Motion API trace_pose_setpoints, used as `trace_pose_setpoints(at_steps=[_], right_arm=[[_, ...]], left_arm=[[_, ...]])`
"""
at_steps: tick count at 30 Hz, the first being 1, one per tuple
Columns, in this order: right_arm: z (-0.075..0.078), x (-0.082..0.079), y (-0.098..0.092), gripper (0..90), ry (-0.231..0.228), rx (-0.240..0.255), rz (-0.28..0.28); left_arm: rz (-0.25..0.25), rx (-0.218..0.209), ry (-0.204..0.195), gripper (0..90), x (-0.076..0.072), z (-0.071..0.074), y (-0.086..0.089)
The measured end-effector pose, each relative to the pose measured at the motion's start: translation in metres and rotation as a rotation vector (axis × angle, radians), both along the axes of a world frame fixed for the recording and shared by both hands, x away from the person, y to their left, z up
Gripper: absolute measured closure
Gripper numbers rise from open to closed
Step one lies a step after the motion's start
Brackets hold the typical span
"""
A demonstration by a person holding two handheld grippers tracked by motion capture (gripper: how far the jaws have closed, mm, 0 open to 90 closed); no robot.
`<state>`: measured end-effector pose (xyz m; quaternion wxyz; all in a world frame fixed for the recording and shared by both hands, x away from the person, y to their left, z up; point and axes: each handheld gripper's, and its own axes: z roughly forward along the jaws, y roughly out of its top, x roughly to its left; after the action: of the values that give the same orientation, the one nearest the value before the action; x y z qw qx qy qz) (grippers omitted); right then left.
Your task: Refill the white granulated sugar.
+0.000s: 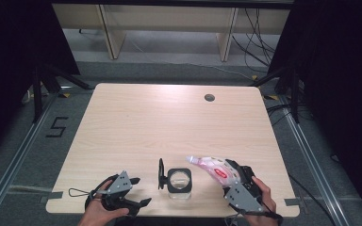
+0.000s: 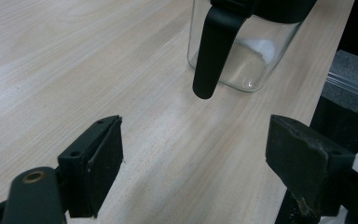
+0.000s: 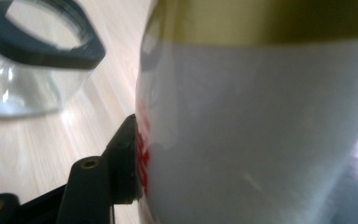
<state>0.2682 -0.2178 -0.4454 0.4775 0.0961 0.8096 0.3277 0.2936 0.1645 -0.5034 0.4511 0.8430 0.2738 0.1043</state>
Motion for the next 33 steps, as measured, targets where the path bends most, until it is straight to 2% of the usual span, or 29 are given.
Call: trace_pose_setpoints(at_steps=[2,4,5,6,8,9,11,12,13,14,15,17,18,19,20,21,22,24,27,28,29,30,31,32,33], right_arm=[[0.0,-0.006,0.002,41.8,-0.037,-0.068,0.006],[-0.002,-0.011,0.005,41.9,-0.054,-0.127,0.008],[-0.004,-0.015,0.006,41.9,-0.043,-0.127,-0.007],[-0.004,-0.015,0.007,42.0,-0.053,-0.152,0.008],[-0.006,-0.017,0.009,42.0,-0.062,-0.172,-0.001],[-0.007,-0.017,0.01,42.0,-0.07,-0.191,-0.004],[-0.008,-0.019,0.012,42.1,-0.095,-0.243,-0.013],[-0.009,-0.017,0.012,42.1,-0.119,-0.27,0.0],[-0.01,-0.02,0.013,42.1,-0.111,-0.28,-0.018],[-0.011,-0.019,0.014,42.1,-0.129,-0.285,-0.009],[-0.008,-0.018,0.014,42.1,-0.165,-0.351,0.008],[-0.006,-0.019,0.017,42.2,-0.22,-0.426,0.025],[-0.013,-0.022,0.018,42.2,-0.186,-0.374,-0.014],[-0.006,-0.02,0.02,42.2,-0.251,-0.477,0.027],[-0.014,-0.024,0.021,42.3,-0.201,-0.406,-0.019],[-0.012,-0.024,0.022,42.3,-0.226,-0.44,-0.003],[-0.014,-0.025,0.023,42.3,-0.218,-0.423,-0.013],[-0.015,-0.026,0.025,42.4,-0.231,-0.447,-0.016],[-0.015,-0.025,0.026,42.5,-0.276,-0.512,0.007],[-0.013,-0.025,0.027,42.5,-0.289,-0.548,0.014],[-0.017,-0.027,0.026,42.5,-0.26,-0.51,-0.015],[-0.011,-0.023,0.027,42.5,-0.314,-0.585,0.048],[-0.016,-0.026,0.026,42.6,-0.28,-0.535,0.003],[-0.014,-0.026,0.027,42.6,-0.304,-0.577,0.009],[-0.017,-0.026,0.027,42.6,-0.299,-0.566,-0.002]], left_arm=[[-0.003,0.011,-0.004,18.5,0.001,0.0,0.0],[0.008,0.011,0.01,18.5,0.0,0.0,0.0],[0.012,0.001,0.018,18.5,-0.001,0.0,-0.001],[0.012,0.001,0.018,18.5,-0.001,0.0,-0.002],[-0.009,0.009,-0.003,18.4,0.0,0.0,-0.001],[0.012,-0.005,0.019,18.4,-0.002,-0.001,-0.002],[0.014,-0.008,0.019,18.4,-0.002,0.0,-0.002],[0.015,-0.001,0.011,18.4,-0.001,0.0,-0.001],[-0.011,0.03,-0.007,18.4,0.001,0.001,0.001],[0.001,0.007,0.005,18.4,0.0,0.0,-0.001],[0.012,0.001,0.017,18.4,-0.001,0.0,-0.001],[0.012,0.001,0.017,18.4,-0.001,0.0,-0.001],[0.012,0.001,0.017,18.4,-0.001,0.0,-0.002],[0.013,-0.007,0.02,18.4,-0.002,-0.001,-0.002],[0.013,-0.007,0.02,18.4,-0.002,-0.001,-0.002],[0.013,-0.006,0.019,18.4,-0.001,-0.001,-0.002],[0.013,-0.006,0.02,18.4,-0.001,-0.001,-0.002],[0.014,-0.007,0.02,18.4,-0.002,-0.001,-0.002],[0.013,0.001,0.018,18.4,-0.001,-0.001,-0.002],[0.01,0.003,0.02,18.4,-0.001,-0.001,-0.002],[0.013,0.001,0.017,18.4,-0.001,-0.001,-0.002],[0.011,0.002,0.015,18.4,-0.001,-0.001,-0.002],[0.005,0.0,0.007,18.4,-0.001,0.0,-0.002],[0.014,-0.007,0.019,18.4,-0.002,-0.001,-0.002],[0.014,-0.006,0.02,18.4,-0.001,-0.001,-0.002]])
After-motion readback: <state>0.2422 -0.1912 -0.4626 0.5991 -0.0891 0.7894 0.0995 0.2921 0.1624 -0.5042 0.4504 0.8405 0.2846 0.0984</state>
